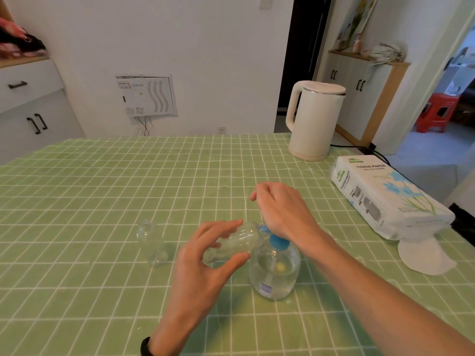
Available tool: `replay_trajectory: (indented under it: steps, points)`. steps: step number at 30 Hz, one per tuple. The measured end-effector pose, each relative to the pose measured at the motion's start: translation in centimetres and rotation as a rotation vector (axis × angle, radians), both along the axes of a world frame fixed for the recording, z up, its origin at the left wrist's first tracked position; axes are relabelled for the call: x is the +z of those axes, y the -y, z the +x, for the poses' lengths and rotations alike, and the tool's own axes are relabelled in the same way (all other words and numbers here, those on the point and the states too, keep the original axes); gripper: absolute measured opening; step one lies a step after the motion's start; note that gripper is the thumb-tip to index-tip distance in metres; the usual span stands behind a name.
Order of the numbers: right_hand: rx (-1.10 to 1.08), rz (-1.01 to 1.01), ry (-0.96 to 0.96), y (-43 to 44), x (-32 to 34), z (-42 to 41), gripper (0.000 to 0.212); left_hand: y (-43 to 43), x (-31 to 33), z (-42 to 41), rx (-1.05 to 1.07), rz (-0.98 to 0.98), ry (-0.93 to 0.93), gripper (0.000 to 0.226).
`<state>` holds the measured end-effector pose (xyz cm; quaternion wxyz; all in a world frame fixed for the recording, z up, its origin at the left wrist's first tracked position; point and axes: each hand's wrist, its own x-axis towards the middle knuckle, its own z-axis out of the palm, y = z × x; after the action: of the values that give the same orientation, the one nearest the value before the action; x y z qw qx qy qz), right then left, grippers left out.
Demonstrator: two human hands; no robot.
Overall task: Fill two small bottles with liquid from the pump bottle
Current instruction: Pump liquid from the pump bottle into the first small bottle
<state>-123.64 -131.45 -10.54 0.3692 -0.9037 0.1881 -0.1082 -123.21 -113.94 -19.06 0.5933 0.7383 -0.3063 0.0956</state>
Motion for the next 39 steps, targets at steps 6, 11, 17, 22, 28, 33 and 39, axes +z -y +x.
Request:
replay_trajectory:
  steps: [6,11,17,22,28,33,39]
  points:
    - [-0.023,-0.034,0.091,-0.1,0.3,-0.1,0.047,-0.1,0.3,-0.1,-0.013,-0.003,-0.007,0.049]
    - [-0.086,-0.096,0.204,-0.3,1.3,-0.1,0.044,0.0,1.1,-0.1,-0.011,-0.014,0.002,0.049]
    - [-0.077,-0.040,0.121,0.0,0.5,-0.2,0.048,0.1,0.7,-0.2,0.002,0.004,-0.005,0.049]
    - [-0.054,0.005,0.037,-0.1,-0.3,-0.1,0.047,0.1,-0.1,-0.3,-0.005,-0.009,-0.038,0.048]
    - [-0.051,0.009,0.022,0.0,-0.3,-0.2,0.047,0.1,0.1,-0.6,0.005,-0.016,-0.042,0.049]
    - [-0.031,0.008,0.027,-0.1,0.5,-0.2,0.047,0.0,0.8,-0.6,0.011,0.001,-0.024,0.049]
    - [-0.020,0.019,0.033,0.1,0.5,0.0,0.047,0.0,1.3,-0.5,0.016,0.017,0.003,0.049]
